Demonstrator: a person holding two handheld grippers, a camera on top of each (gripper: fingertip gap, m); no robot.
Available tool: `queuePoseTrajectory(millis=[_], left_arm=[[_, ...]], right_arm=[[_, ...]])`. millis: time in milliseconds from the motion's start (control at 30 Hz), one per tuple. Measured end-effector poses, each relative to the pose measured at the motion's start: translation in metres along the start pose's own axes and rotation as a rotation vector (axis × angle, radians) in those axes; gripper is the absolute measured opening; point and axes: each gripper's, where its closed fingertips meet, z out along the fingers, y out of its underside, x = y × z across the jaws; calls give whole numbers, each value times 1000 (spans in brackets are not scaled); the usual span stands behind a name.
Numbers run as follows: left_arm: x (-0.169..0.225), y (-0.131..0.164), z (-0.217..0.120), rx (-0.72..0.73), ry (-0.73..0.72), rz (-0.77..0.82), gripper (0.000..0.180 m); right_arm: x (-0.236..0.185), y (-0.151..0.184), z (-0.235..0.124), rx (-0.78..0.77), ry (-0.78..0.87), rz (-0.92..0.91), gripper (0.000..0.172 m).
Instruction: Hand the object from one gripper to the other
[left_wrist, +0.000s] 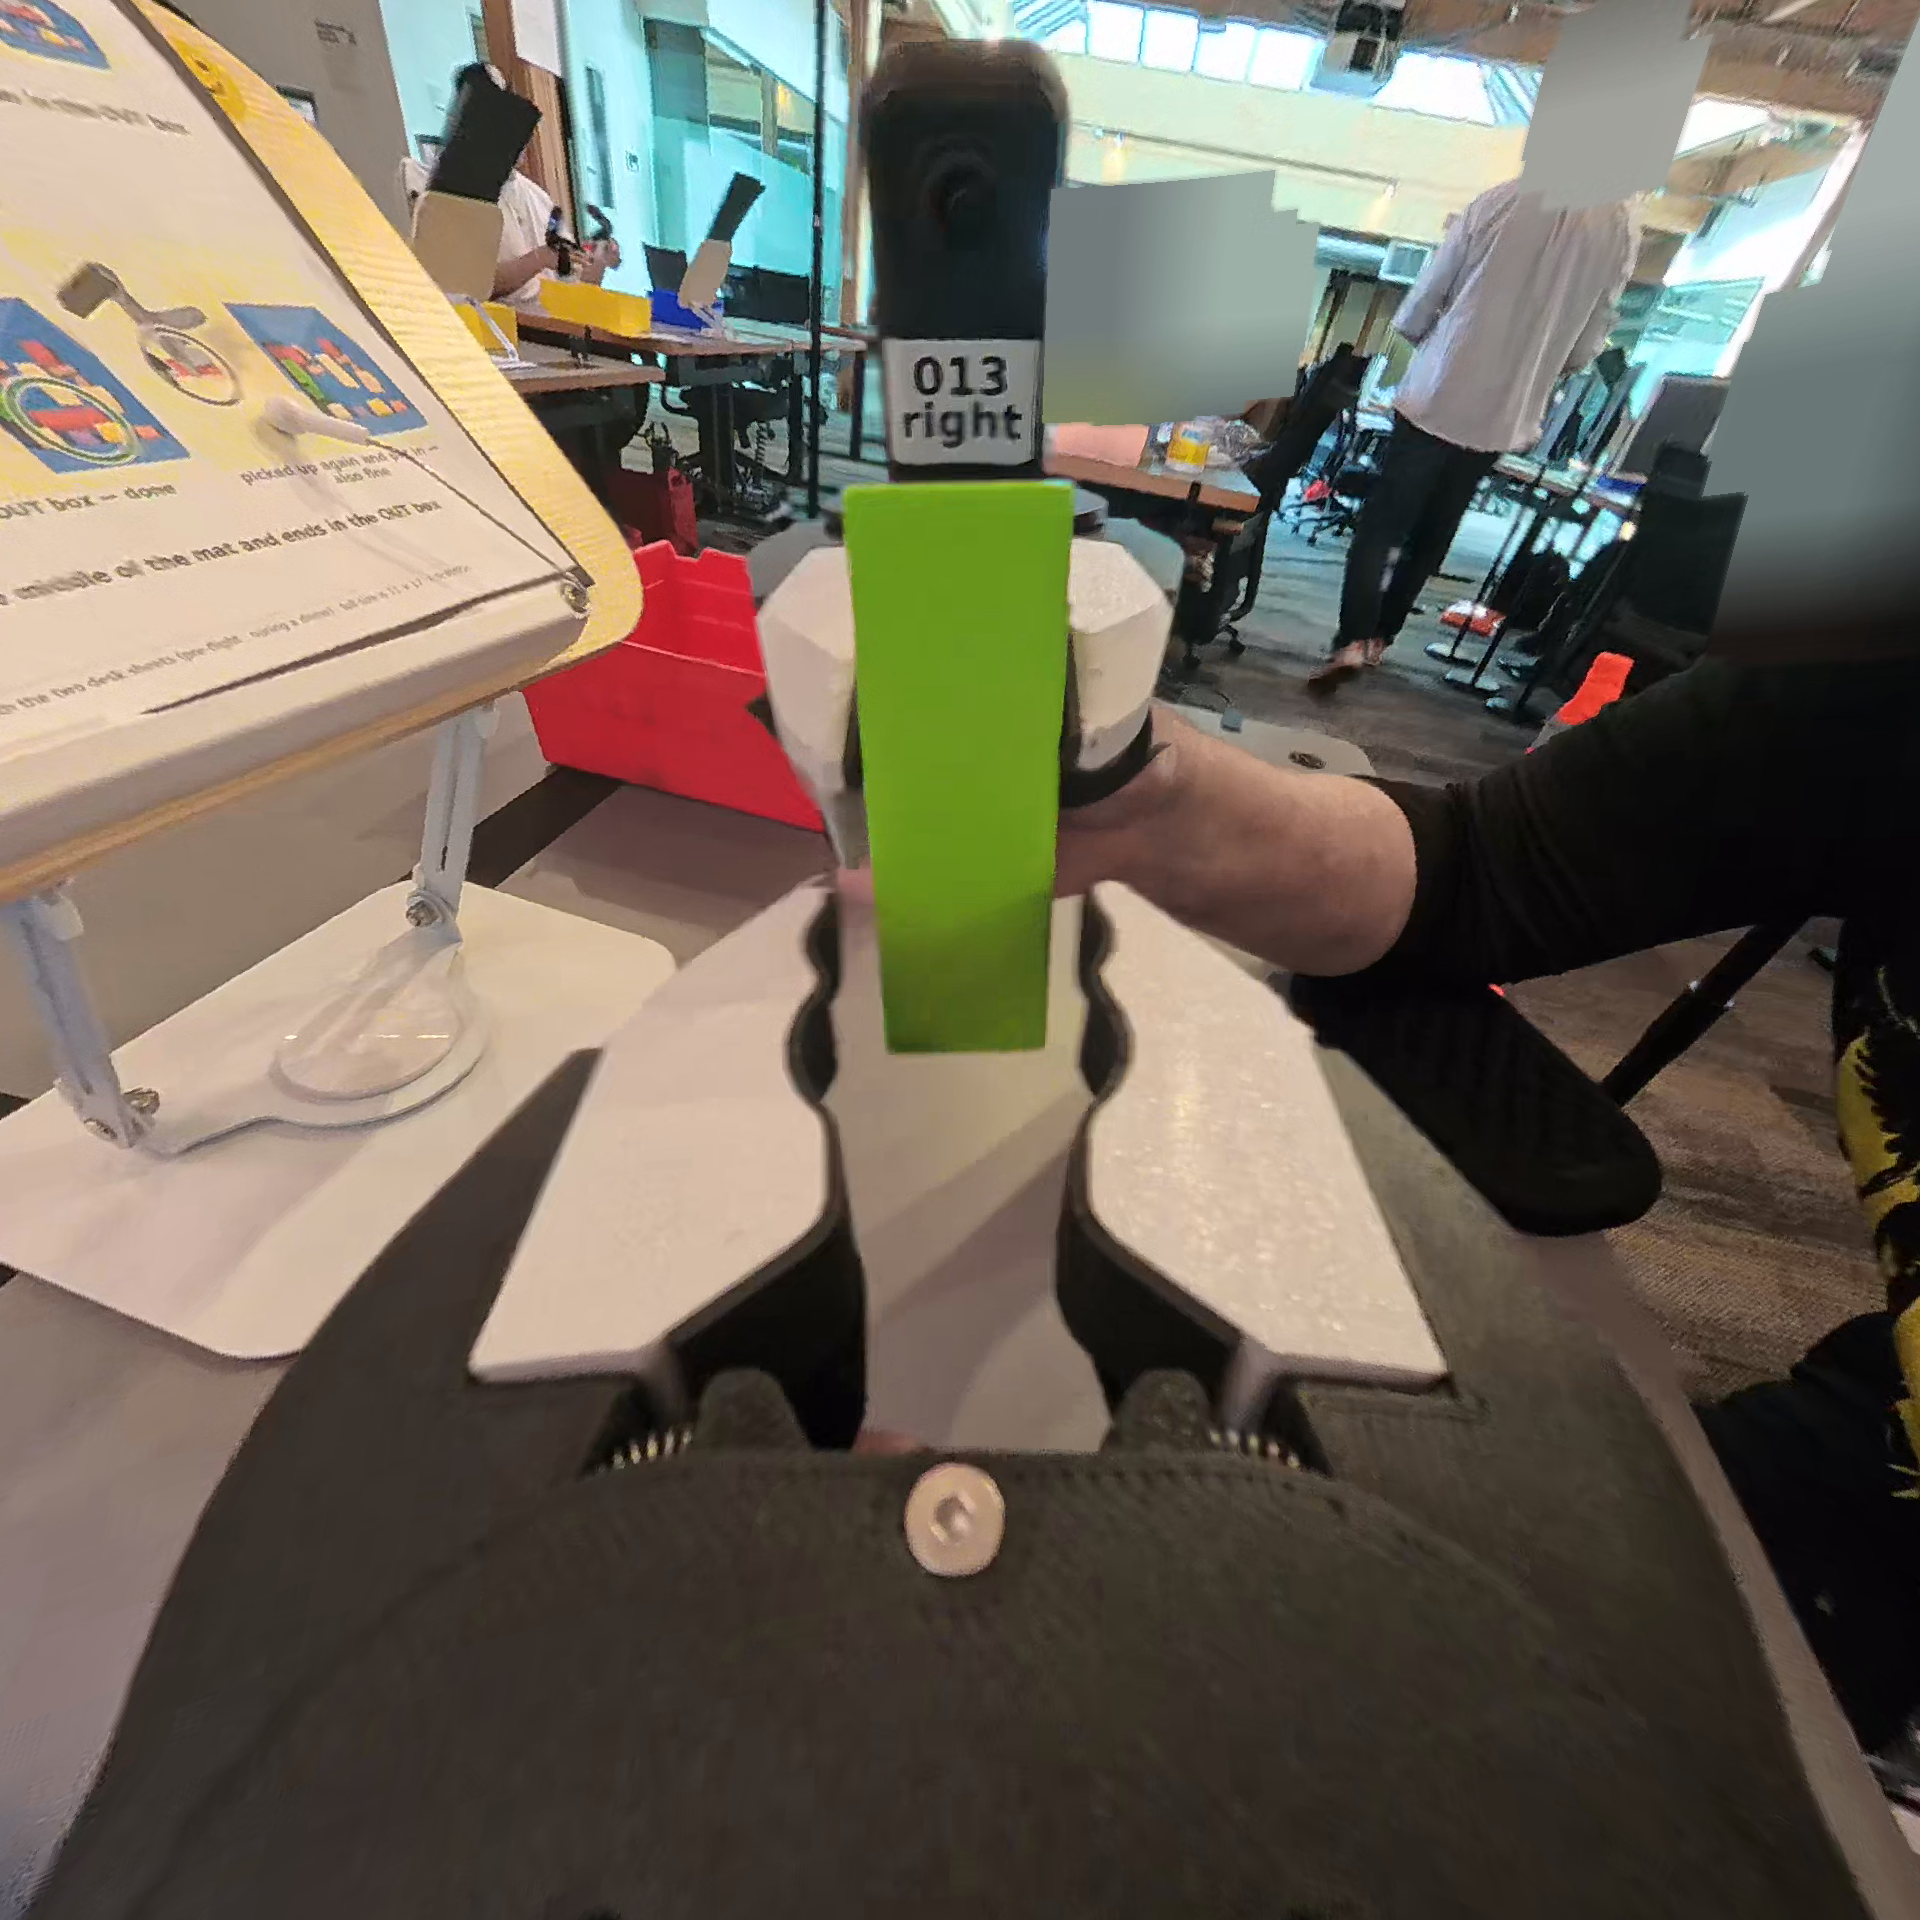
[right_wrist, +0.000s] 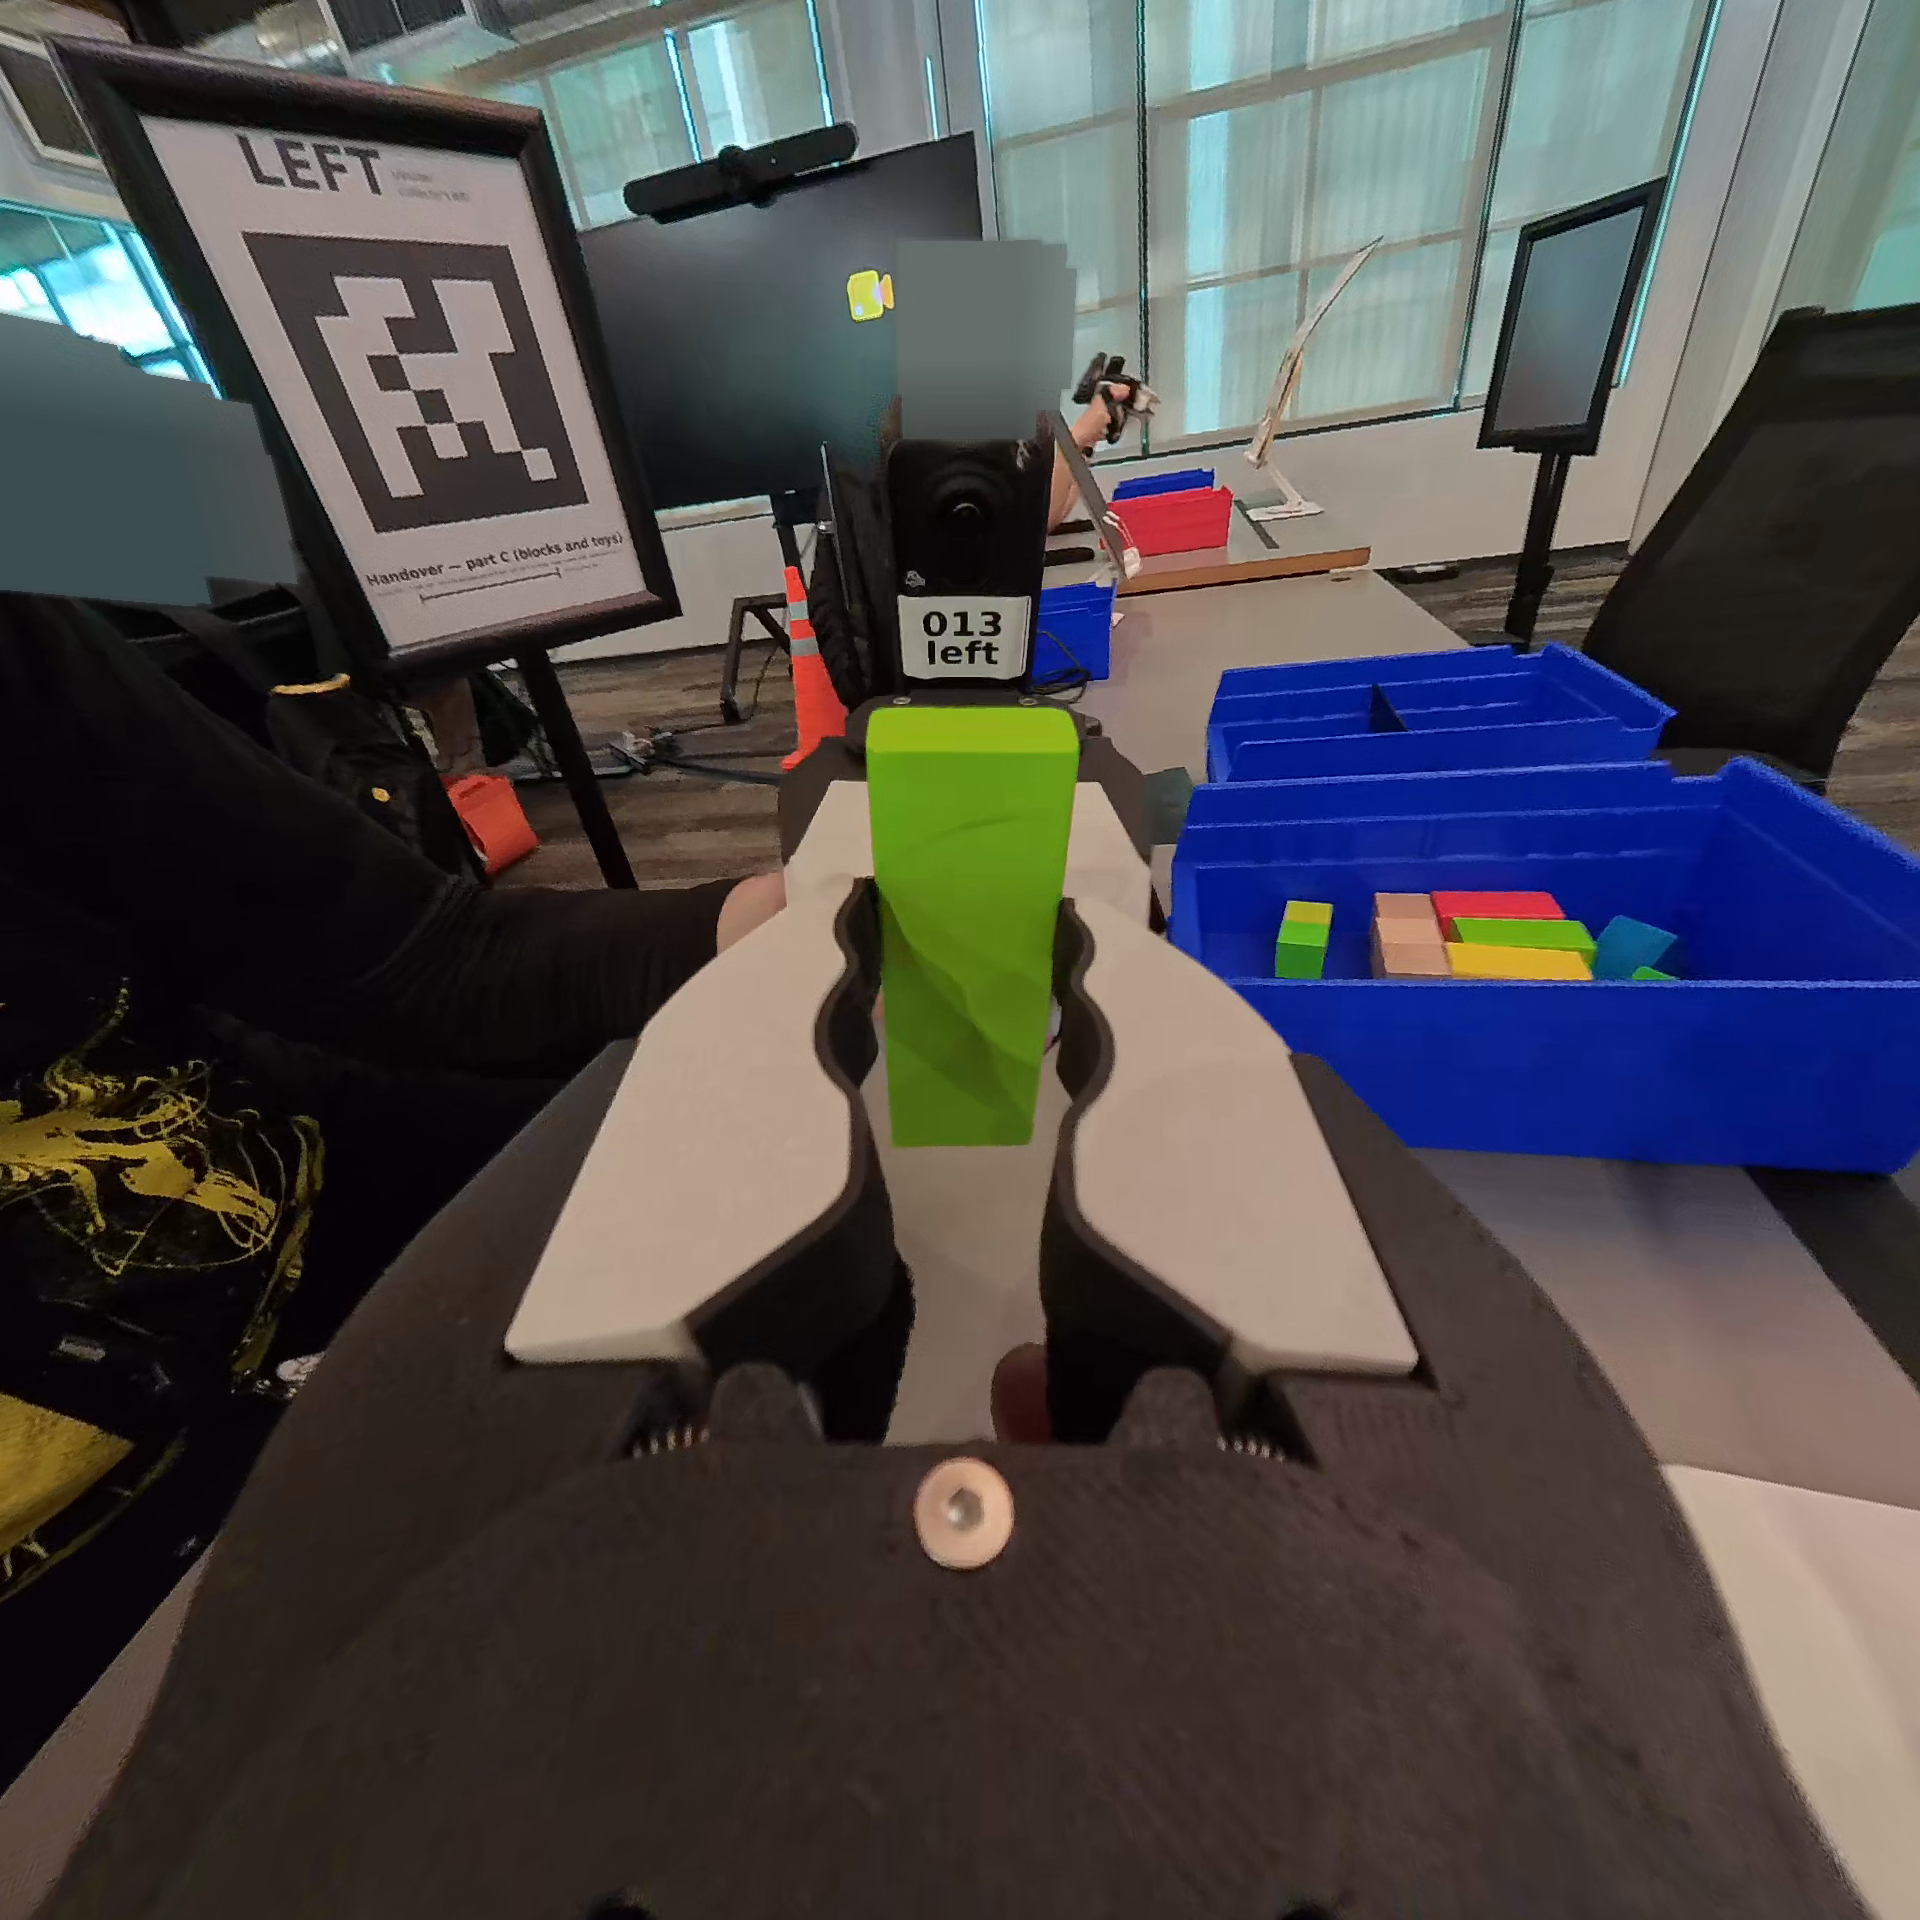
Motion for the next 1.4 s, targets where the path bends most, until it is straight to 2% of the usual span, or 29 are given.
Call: queuePoseTrajectory(millis=[33,133,200,300,400,467,533,633,800,1067,1167,1267,1400], left_arm=[[-2,-2,-2,5,-18,4,50],[-10,1,-10,-18,-81,46,34],[-23,6,-18,-34,-155,65,18],[-38,16,-28,-27,-231,83,4],[-48,25,-30,7,-259,51,0],[-52,31,-30,16,-270,34,0],[-55,35,-30,-1,-285,44,0],[-57,38,-30,-14,-305,63,0],[-61,51,-27,-31,-306,40,0],[-66,59,-24,-58,-313,33,1],[-66,60,-24,-64,-318,39,3],[-70,52,-33,-70,-373,45,15],[-89,30,-86,-153,-599,85,33]], right_arm=[[1,-6,-6,-14,31,-20,30],[10,-34,-47,-88,200,-68,30],[28,-51,-98,-157,404,-72,30],[70,-53,-209,-315,808,-29,30],[107,-20,-314,-419,1077,167,30],[127,26,-369,-523,1188,334,30],[141,77,-411,-621,1264,478,30],[155,135,-452,-714,1329,631,30],[167,181,-479,-833,1378,744,30],[183,205,-498,-934,1423,818,30],[185,204,-499,-928,1436,803,30],[180,194,-493,-928,1438,768,41],[168,144,-467,-838,1451,610,45]])
